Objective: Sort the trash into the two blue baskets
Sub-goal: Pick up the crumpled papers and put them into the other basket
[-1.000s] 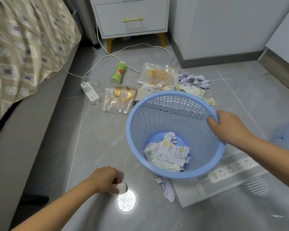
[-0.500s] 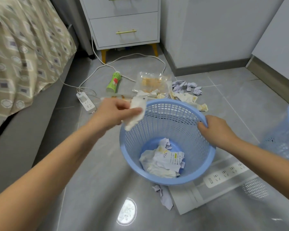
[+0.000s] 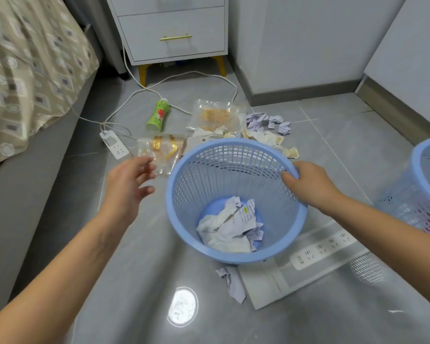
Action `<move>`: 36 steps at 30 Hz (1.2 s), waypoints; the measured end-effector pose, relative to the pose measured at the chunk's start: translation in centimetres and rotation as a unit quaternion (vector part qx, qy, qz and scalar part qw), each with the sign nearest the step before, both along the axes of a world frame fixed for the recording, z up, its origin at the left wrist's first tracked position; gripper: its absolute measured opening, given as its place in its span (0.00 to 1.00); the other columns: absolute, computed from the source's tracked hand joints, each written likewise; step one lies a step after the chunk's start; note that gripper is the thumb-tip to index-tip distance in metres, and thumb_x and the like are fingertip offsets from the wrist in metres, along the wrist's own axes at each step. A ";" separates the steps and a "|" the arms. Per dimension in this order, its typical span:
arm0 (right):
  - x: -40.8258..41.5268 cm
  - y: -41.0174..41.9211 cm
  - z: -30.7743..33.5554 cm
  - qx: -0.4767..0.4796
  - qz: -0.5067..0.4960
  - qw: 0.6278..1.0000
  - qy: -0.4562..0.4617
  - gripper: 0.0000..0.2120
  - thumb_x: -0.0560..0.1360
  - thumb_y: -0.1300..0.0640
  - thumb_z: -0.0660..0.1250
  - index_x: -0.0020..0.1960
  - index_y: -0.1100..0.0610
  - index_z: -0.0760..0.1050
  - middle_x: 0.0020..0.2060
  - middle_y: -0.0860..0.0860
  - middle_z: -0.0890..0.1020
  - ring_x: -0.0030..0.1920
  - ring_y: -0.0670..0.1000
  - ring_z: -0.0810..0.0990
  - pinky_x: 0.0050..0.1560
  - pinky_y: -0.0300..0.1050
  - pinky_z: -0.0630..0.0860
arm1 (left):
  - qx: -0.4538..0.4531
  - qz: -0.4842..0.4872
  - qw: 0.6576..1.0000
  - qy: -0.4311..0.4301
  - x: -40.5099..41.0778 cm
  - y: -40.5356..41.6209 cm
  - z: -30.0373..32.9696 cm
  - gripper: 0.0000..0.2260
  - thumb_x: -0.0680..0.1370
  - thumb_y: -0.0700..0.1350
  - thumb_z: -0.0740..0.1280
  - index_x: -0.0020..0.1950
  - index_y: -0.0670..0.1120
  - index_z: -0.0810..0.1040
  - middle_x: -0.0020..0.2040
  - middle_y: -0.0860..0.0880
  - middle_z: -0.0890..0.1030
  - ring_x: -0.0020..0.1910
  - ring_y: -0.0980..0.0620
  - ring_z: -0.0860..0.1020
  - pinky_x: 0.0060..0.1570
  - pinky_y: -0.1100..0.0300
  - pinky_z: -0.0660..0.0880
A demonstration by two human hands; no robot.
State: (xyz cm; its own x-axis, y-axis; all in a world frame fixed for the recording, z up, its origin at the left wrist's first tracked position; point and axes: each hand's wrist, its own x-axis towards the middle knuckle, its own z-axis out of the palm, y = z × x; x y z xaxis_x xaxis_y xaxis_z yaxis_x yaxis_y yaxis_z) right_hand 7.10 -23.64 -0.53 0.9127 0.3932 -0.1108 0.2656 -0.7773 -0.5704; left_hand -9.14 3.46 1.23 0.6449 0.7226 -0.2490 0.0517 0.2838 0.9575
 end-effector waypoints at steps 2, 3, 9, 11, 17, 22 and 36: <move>0.4 0.0 0.0 0.007 -0.010 1.000 -0.007 0.12 0.76 0.56 0.61 0.44 0.66 0.76 0.37 0.58 0.77 0.38 0.57 0.74 0.33 0.45 0.64 | -0.056 0.031 0.994 0.091 -1.5 1.5 -3.0 0.06 0.75 0.42 0.63 0.39 0.47 0.76 0.34 0.52 0.76 0.26 0.59 0.74 0.24 0.67 0.69; 0.7 0.0 0.0 0.009 -0.017 1.000 -0.011 0.12 0.75 0.56 0.62 0.43 0.66 0.76 0.36 0.58 0.76 0.38 0.56 0.73 0.32 0.45 0.64 | -0.056 0.014 0.985 0.162 -2.2 1.8 -4.9 0.06 0.75 0.42 0.63 0.39 0.47 0.76 0.35 0.51 0.76 0.28 0.58 0.74 0.26 0.66 0.71; 2.5 0.1 -0.1 0.023 -0.068 0.997 -0.011 0.10 0.74 0.58 0.62 0.39 0.63 0.74 0.30 0.56 0.72 0.35 0.57 0.71 0.35 0.43 0.65 | 0.187 -0.370 0.855 0.311 -4.5 -3.6 -12.0 0.01 0.72 0.46 0.69 0.41 0.51 0.81 0.32 0.58 0.81 0.32 0.62 0.77 0.35 0.65 0.77; 2.9 0.0 -0.1 0.033 -0.079 0.996 -0.005 0.09 0.74 0.57 0.62 0.39 0.62 0.74 0.32 0.57 0.73 0.35 0.57 0.72 0.37 0.44 0.67 | 0.265 -0.473 0.785 0.300 -4.5 -6.7 -12.6 0.06 0.67 0.54 0.73 0.40 0.56 0.80 0.34 0.62 0.81 0.34 0.64 0.78 0.43 0.66 0.77; 2.9 0.2 -0.1 0.008 -0.064 0.998 -0.014 0.09 0.75 0.58 0.61 0.39 0.61 0.72 0.29 0.53 0.71 0.36 0.56 0.70 0.30 0.44 0.62 | 0.423 -0.475 0.664 0.392 -3.5 -12.2 -15.5 0.23 0.66 0.66 0.66 0.49 0.50 0.75 0.49 0.51 0.77 0.49 0.50 0.77 0.45 0.58 0.73; 2.8 0.4 -0.2 0.005 -0.062 0.998 -0.020 0.09 0.76 0.58 0.60 0.39 0.61 0.71 0.27 0.51 0.69 0.31 0.53 0.68 0.28 0.41 0.62 | 0.321 -0.448 0.722 0.418 -2.0 -12.0 -16.7 0.15 0.67 0.59 0.69 0.35 0.49 0.71 0.37 0.52 0.76 0.44 0.50 0.78 0.37 0.62 0.69; 3.2 0.6 -0.7 -0.001 -0.053 0.998 -0.025 0.08 0.76 0.57 0.60 0.41 0.61 0.72 0.36 0.57 0.74 0.37 0.56 0.71 0.38 0.43 0.62 | 0.273 -0.157 0.874 0.370 -6.4 -3.8 -15.1 0.03 0.73 0.47 0.70 0.39 0.50 0.81 0.35 0.53 0.82 0.34 0.54 0.79 0.41 0.59 0.75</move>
